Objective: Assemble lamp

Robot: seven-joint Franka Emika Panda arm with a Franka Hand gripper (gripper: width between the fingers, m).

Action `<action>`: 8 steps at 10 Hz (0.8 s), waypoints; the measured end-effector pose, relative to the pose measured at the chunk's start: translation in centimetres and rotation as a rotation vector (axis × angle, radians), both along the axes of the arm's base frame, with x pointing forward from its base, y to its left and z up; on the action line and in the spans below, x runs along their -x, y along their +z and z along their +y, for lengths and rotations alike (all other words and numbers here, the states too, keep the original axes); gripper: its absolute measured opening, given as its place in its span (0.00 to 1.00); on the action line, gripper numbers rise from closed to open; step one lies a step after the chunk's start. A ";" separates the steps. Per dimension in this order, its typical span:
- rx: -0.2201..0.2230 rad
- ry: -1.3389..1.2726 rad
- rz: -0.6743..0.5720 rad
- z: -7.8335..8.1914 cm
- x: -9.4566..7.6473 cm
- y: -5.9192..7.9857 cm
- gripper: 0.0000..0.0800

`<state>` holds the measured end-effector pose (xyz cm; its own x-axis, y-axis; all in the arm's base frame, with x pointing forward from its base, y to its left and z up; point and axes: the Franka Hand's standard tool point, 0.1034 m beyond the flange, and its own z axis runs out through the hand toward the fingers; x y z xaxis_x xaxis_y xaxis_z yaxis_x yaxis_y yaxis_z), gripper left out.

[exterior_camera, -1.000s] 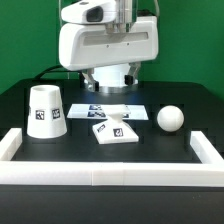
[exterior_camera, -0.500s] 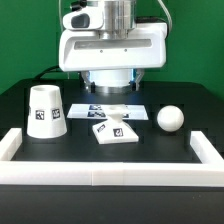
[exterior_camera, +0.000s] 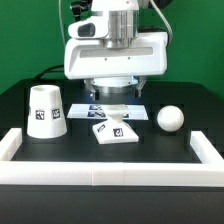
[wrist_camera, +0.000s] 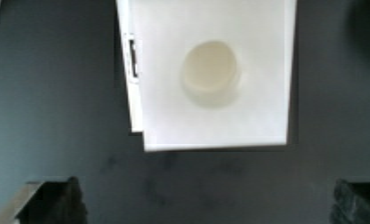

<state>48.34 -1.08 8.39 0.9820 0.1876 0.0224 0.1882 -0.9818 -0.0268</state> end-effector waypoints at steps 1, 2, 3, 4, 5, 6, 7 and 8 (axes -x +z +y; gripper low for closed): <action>0.000 0.006 -0.002 0.0 0.3 -0.5 0.88; -0.001 0.009 0.005 0.0 0.7 -0.9 0.88; -0.001 0.010 0.005 0.1 1.0 -1.4 0.88; -0.002 0.012 0.007 0.2 1.2 -1.8 0.88; -0.003 0.012 0.010 0.2 1.4 -2.3 0.88; -0.003 0.020 0.014 0.1 1.6 -2.6 0.88; -0.003 0.024 0.018 -0.1 1.7 -3.0 0.88; -0.004 0.023 0.018 -0.1 1.7 -3.0 0.88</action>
Offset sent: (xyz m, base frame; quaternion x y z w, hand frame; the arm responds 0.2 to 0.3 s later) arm -0.0134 0.0050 -0.0164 -0.0027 0.0077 0.0107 0.9999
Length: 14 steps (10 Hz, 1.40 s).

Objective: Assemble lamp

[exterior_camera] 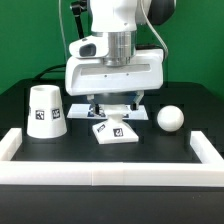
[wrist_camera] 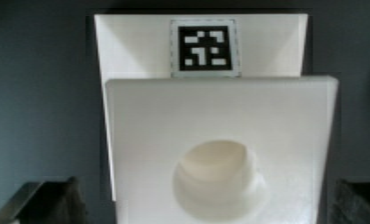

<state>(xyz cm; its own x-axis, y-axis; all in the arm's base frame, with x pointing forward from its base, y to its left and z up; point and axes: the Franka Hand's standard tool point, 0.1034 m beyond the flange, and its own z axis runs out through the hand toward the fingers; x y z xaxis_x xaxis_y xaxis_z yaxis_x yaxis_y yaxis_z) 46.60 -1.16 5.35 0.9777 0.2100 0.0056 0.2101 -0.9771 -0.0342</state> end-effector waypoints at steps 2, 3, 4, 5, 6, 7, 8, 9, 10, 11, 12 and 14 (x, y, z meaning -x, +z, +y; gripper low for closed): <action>0.000 0.003 -0.001 0.2 0.0 0.0 0.88; 0.000 0.003 0.000 0.2 0.0 0.0 0.77; 0.000 0.003 -0.001 0.2 -0.1 0.0 0.77; 0.000 0.003 -0.001 0.2 0.0 0.0 0.67; 0.000 0.003 -0.001 0.2 0.0 0.0 0.67; 0.000 0.003 -0.001 0.2 0.0 0.0 0.67; 0.000 0.003 -0.001 0.2 0.0 0.0 0.67; 0.000 0.003 -0.001 0.2 0.0 0.0 0.67; -0.001 -0.001 -0.002 0.4 -0.3 0.0 0.67; -0.002 -0.004 -0.015 1.1 -1.5 0.1 0.67; -0.005 -0.009 -0.023 1.9 -2.9 0.1 0.67; -0.011 -0.038 -0.049 3.5 -5.5 0.1 0.67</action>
Offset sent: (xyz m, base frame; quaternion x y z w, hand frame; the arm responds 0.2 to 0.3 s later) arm 0.0000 0.0000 0.0000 0.0000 0.0000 0.0000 1.0000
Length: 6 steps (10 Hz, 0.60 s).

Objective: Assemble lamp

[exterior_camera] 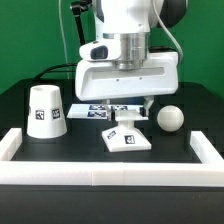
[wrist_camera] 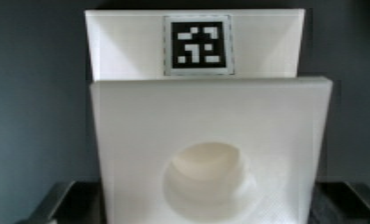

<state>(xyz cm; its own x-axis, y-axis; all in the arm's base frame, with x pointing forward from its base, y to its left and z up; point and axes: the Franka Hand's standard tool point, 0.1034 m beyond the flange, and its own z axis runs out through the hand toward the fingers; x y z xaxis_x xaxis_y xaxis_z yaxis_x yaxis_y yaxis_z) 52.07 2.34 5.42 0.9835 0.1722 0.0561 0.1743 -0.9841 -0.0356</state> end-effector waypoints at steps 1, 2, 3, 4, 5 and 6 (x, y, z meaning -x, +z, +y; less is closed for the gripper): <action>-0.006 -0.033 -0.015 1.0 -1.5 0.0 0.67; -0.015 -0.073 -0.029 2.0 -3.0 0.1 0.67; -0.026 -0.136 -0.037 2.7 -4.1 0.1 0.67; -0.038 -0.190 -0.043 3.3 -5.2 0.2 0.67; -0.044 -0.226 -0.048 4.1 -6.0 0.2 0.67; -0.049 -0.249 -0.050 5.4 -6.9 0.2 0.67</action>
Offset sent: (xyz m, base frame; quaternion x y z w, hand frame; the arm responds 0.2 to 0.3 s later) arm 0.0345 0.0208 -0.0102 0.0083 -0.0216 0.1581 0.9872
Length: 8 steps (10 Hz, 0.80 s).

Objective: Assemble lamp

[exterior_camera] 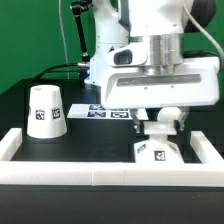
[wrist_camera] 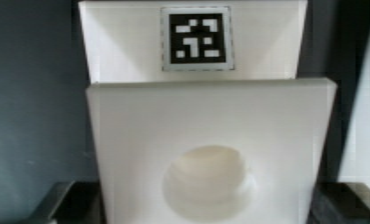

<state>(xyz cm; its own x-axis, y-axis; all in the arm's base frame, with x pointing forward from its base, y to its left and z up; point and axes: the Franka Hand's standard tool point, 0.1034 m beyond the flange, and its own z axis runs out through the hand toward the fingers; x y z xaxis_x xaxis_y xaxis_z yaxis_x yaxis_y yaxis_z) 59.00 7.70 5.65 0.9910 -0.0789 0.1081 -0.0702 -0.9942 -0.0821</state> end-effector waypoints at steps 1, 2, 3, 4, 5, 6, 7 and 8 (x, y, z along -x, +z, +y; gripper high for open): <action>-0.006 -0.010 -0.011 1.1 -1.0 0.1 0.67; -0.008 -0.001 -0.019 1.8 -1.6 0.0 0.67; -0.007 0.007 -0.024 2.1 -1.9 0.0 0.67; -0.005 0.016 -0.029 2.1 -2.3 0.1 0.67; -0.004 0.036 -0.036 2.2 -2.7 0.1 0.67; -0.002 0.050 -0.038 2.2 -2.8 0.1 0.67; -0.003 0.049 -0.038 2.2 -2.8 0.1 0.67; -0.003 0.049 -0.038 2.2 -2.8 0.1 0.78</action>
Offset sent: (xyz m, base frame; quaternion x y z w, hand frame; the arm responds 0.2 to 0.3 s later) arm 0.0249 0.0204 -0.0048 -0.0046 0.0006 -0.0284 0.9996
